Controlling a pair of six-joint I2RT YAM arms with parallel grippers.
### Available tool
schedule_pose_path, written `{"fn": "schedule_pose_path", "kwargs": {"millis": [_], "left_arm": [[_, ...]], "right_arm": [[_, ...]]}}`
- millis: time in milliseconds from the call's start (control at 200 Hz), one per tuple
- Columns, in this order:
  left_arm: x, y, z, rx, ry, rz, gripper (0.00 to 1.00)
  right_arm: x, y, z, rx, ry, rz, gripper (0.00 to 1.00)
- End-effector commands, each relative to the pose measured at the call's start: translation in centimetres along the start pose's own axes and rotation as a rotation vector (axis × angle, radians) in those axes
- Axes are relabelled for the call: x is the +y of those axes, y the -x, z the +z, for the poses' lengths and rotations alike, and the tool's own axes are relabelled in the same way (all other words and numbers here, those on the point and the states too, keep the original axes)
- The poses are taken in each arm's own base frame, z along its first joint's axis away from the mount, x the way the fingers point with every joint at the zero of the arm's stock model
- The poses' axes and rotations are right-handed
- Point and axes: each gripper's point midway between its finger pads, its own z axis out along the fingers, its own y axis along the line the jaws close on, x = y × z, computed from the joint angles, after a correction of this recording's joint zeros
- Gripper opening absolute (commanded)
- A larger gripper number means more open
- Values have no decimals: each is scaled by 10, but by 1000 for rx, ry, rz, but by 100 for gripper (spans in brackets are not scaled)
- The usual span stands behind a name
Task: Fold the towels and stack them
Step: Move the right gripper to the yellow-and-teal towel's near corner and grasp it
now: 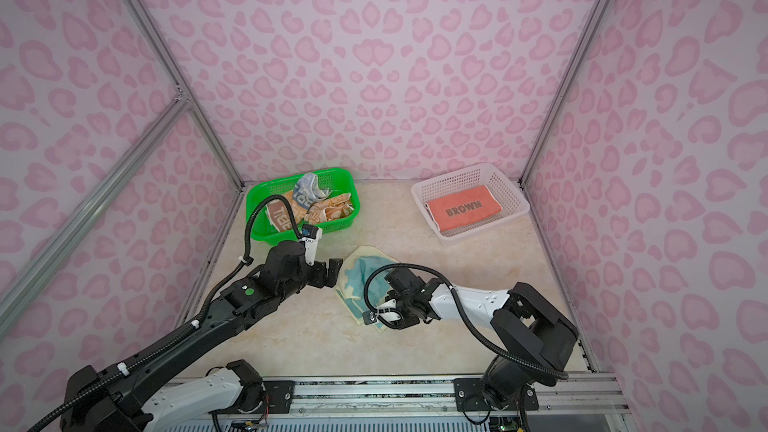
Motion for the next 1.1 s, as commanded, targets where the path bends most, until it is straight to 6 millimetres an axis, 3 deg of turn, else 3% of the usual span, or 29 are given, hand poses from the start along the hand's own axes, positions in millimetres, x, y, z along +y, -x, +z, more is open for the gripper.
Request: {"fn": "schedule_pose_path", "kwargs": {"millis": [0, 205, 470, 590, 675, 755, 845, 975, 1095], "left_arm": [[5, 4, -3, -30, 23, 3, 97], [8, 2, -5, -30, 30, 9, 97], [8, 0, -5, -43, 24, 20, 97], [9, -3, -5, -38, 30, 25, 97], [12, -4, -6, -36, 46, 29, 97], [13, -4, -7, -33, 51, 35, 97], [14, -5, -8, -28, 52, 41, 98], [12, -5, -7, -26, 47, 45, 98], [11, -5, -5, -16, 43, 46, 98]], "right_arm": [[15, -9, 4, 59, 91, 0, 24], [13, 1, 0, 52, 140, 15, 0], [-27, 38, -36, -54, 118, 248, 0], [-34, 35, -39, -59, 102, 294, 0], [-33, 26, -36, -28, 66, 303, 30], [-27, 16, -34, 0, 56, 291, 44], [-27, 1, -33, 44, 16, 286, 50], [-42, -27, -36, 115, -73, 311, 53], [-47, -42, -33, 143, -90, 309, 55]]}}
